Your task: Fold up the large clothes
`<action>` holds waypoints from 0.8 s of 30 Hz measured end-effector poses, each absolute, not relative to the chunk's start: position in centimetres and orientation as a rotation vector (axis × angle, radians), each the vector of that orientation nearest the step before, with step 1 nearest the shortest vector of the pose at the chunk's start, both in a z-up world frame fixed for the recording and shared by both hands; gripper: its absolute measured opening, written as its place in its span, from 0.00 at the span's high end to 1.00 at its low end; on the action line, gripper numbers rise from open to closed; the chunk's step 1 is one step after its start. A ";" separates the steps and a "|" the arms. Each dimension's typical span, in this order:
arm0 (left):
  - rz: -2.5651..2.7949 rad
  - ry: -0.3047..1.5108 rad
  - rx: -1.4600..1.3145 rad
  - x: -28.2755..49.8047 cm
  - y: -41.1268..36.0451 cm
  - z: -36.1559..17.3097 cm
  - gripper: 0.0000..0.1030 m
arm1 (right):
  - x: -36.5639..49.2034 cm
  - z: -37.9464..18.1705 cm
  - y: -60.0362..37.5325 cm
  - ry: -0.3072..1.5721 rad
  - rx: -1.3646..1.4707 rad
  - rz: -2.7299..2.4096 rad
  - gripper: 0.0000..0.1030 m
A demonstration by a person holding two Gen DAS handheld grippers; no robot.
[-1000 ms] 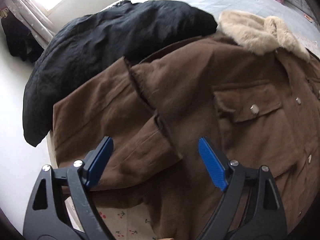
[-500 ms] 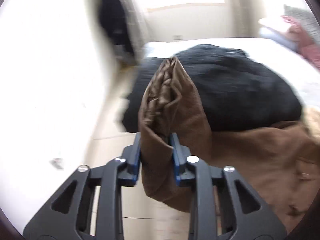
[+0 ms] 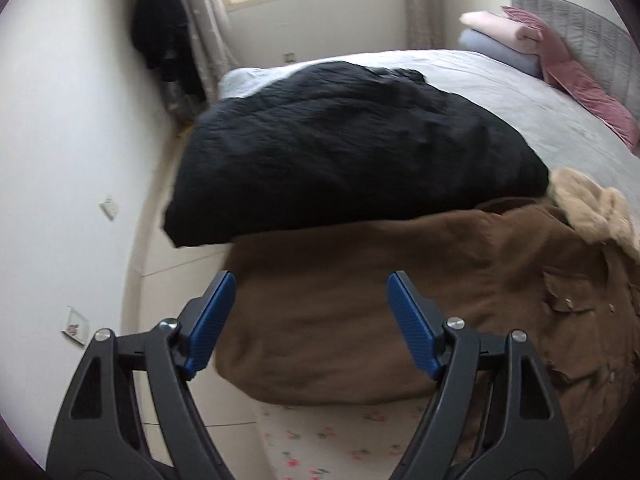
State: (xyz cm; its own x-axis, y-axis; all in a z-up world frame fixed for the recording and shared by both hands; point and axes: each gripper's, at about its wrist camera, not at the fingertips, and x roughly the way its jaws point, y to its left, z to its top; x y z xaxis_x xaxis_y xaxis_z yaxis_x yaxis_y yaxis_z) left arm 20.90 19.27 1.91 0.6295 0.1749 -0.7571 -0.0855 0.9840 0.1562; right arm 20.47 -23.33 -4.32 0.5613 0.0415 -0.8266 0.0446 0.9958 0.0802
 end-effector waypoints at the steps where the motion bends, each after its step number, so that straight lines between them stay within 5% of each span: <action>1: 0.104 0.900 0.108 21.1 17.6 1.3 0.24 | 20.2 -4.4 -24.0 0.981 0.086 -0.023 0.21; 14: -0.164 0.979 0.270 17.7 6.1 1.7 0.23 | 13.2 -8.4 -44.8 1.157 0.105 -0.457 0.24; 15: -0.172 0.980 0.278 17.5 5.6 1.8 0.23 | 12.7 -9.0 -45.8 1.172 0.134 -0.440 0.29; 17: -0.191 0.986 0.283 17.2 4.5 1.9 0.23 | 11.4 -9.5 -47.7 1.165 0.154 -0.434 0.69; 19: -0.218 0.994 0.295 16.9 3.3 1.9 0.23 | 10.2 -8.4 -48.7 1.147 0.132 -0.491 0.86; 24: -0.253 0.979 0.351 16.2 0.5 2.3 0.23 | 7.5 -3.9 -50.1 1.116 -0.161 -0.816 0.86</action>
